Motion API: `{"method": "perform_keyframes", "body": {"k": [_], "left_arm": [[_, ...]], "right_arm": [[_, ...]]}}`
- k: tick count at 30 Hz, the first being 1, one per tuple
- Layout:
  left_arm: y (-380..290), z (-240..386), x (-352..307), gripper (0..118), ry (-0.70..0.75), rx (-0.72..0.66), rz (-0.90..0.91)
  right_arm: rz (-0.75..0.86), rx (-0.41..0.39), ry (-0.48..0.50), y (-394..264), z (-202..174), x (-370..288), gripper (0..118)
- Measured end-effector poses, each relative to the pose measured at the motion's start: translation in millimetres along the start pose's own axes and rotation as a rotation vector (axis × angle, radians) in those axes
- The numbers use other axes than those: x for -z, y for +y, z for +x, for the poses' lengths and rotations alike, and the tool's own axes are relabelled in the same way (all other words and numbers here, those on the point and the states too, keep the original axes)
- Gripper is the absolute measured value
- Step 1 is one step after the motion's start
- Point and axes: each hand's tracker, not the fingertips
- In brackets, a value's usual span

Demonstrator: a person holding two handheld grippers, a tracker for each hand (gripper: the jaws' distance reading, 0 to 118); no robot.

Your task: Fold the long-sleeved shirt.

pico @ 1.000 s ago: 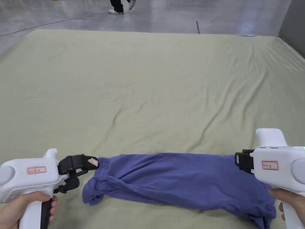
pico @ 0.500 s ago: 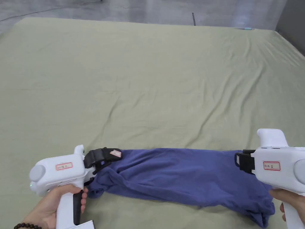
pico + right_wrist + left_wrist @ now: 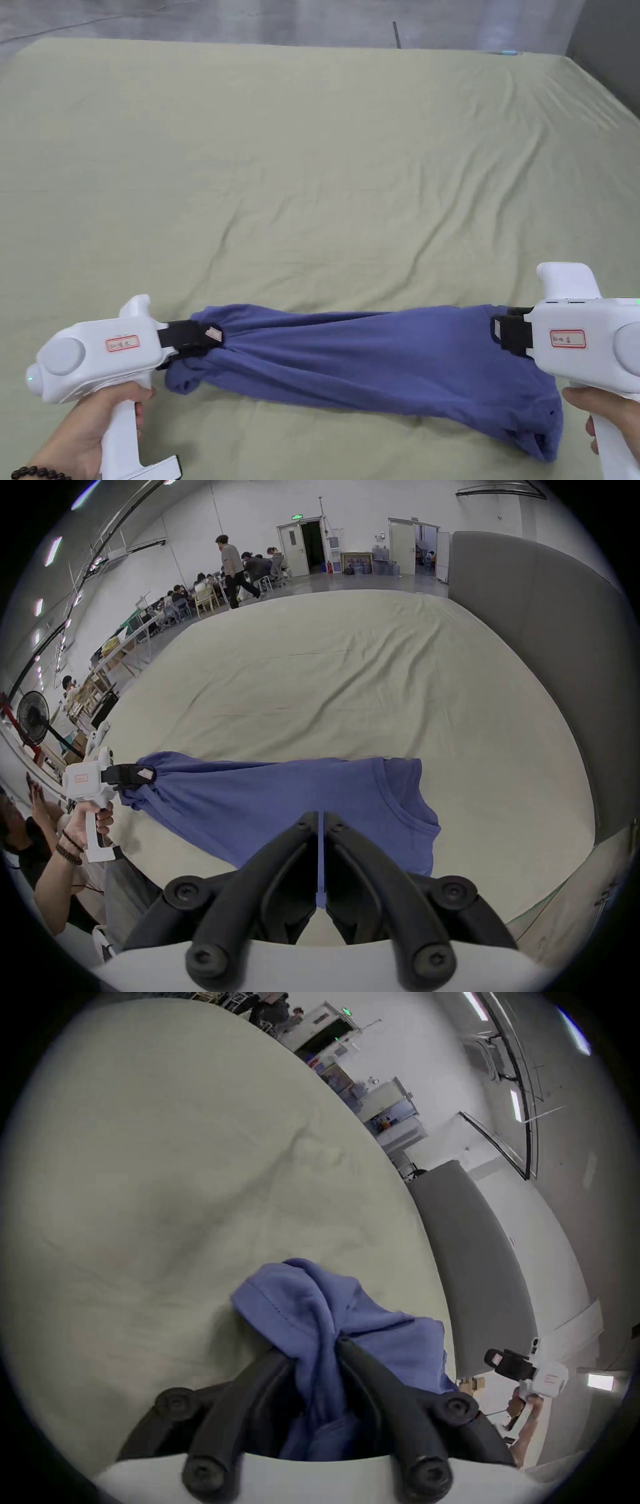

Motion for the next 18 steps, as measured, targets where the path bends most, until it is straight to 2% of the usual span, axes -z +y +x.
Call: {"method": "perform_keyframes", "body": {"k": [5,7,10,11,14,18], "left_arm": [[13.5,-11.0,-37.2,6,0.052,0.043,0.023],[22.1,-25.2,-58.0,6,0.091,0.007,0.061],[30.9,-45.6,-94.1,6,0.190,-0.035,0.117],[34.3,-50.2,-104.2,6,0.251,0.023,0.157],[35.5,-43.0,-114.0,6,0.216,0.023,0.167],[29.8,17.3,-102.6,6,0.043,0.084,0.169]], "right_arm": [[-0.004,-0.010,0.006,0.5,-2.7,3.1,5],[-0.006,-0.013,0.011,1.3,-3.7,5.0,5],[-0.004,-0.018,0.018,1.7,-7.8,6.9,5],[-0.006,-0.019,0.022,1.8,-9.2,8.6,5],[-0.009,-0.023,0.031,1.4,-13.6,11.7,5],[-0.016,-0.023,0.044,0.9,-15.3,13.4,5]]}}
